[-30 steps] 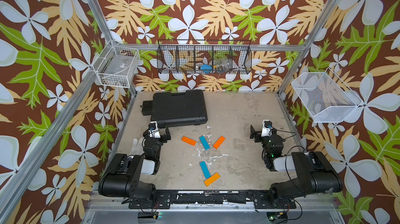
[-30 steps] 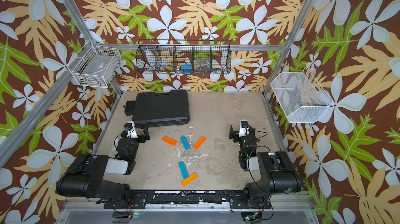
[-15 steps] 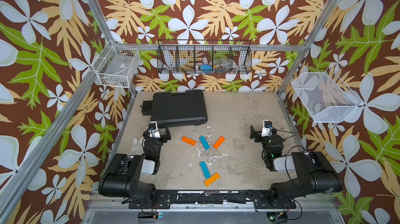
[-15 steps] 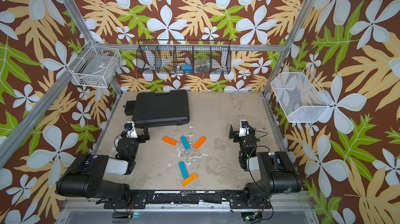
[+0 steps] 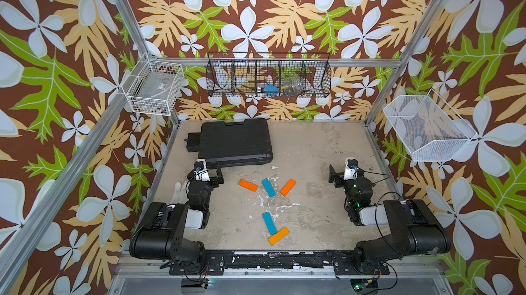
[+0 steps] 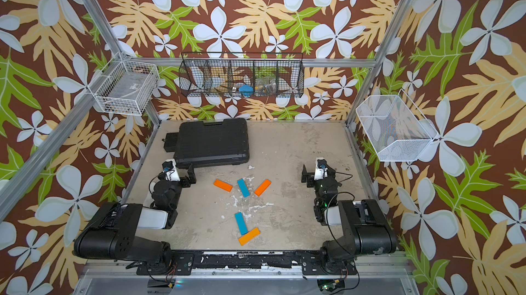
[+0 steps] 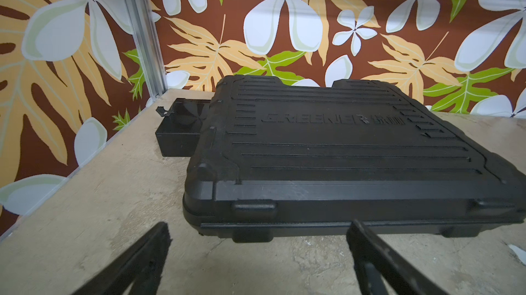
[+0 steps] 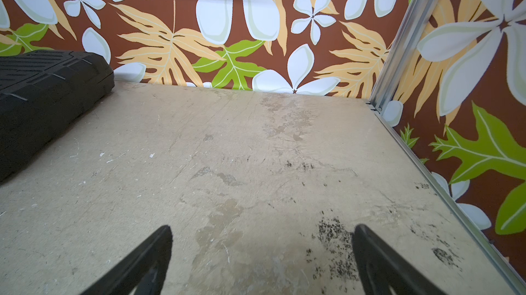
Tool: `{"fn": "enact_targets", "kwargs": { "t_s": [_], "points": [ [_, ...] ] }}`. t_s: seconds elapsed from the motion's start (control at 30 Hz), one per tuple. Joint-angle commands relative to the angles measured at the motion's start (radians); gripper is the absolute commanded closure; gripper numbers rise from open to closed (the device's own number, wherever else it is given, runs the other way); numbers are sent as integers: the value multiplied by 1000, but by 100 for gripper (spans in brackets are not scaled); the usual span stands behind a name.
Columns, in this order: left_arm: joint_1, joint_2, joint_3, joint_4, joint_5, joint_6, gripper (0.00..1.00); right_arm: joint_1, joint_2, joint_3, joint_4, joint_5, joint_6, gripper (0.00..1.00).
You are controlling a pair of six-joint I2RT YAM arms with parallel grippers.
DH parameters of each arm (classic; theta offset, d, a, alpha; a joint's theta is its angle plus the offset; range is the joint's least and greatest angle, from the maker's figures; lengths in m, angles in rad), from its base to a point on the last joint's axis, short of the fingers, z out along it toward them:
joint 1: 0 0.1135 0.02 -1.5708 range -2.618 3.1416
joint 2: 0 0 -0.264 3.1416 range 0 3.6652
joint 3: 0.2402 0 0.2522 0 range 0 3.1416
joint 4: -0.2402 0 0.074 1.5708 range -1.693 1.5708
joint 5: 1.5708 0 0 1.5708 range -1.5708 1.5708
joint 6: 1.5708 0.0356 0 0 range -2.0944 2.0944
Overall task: Assemble the number 7 with building blocks
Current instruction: Adjust the building block at the center of the board.
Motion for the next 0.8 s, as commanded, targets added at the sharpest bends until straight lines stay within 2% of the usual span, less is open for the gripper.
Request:
{"fn": "enact_targets", "kwargs": {
  "t_s": [0.0,0.03,0.07,0.17,0.23,0.3,0.33,0.37,0.4,0.5,0.57,0.63,0.67,0.7,0.77],
  "points": [
    [3,-1,3,15,19,-2,0,1,-2,2,12,9,-2,0],
    [3,-5,7,15,1,-3,1,1,-1,2,12,9,-2,0],
    [3,-48,29,-62,-34,-15,5,2,-2,2,12,9,-2,0],
    [-27,-197,88,-280,-82,0,28,2,-1,2,12,9,-2,0],
    [-49,-265,141,-430,-87,-74,36,1,-2,2,11,11,-2,0],
    [-54,-285,226,-602,28,-304,47,1,-2,2,10,10,-2,0],
    [-60,-269,241,-607,128,-398,52,2,-2,2,11,10,-1,0],
    [-79,-236,230,-523,269,-469,54,2,-2,2,10,10,-2,0],
    [-102,-194,213,-435,357,-513,56,1,-2,2,10,10,-2,0],
    [-153,-75,192,-390,368,-581,55,2,-2,2,10,10,-2,0],
    [-157,-9,175,-356,362,-545,54,2,-1,2,12,9,-2,0],
    [-156,31,181,-379,348,-545,53,1,-2,2,12,9,-2,0],
    [-157,44,201,-383,376,-531,51,2,-2,2,12,10,-2,0],
    [-158,54,237,-425,410,-500,48,1,-2,2,12,10,-2,0],
    [-163,71,311,-549,407,-439,47,1,-1,1,12,10,-2,0]
  ]
}}
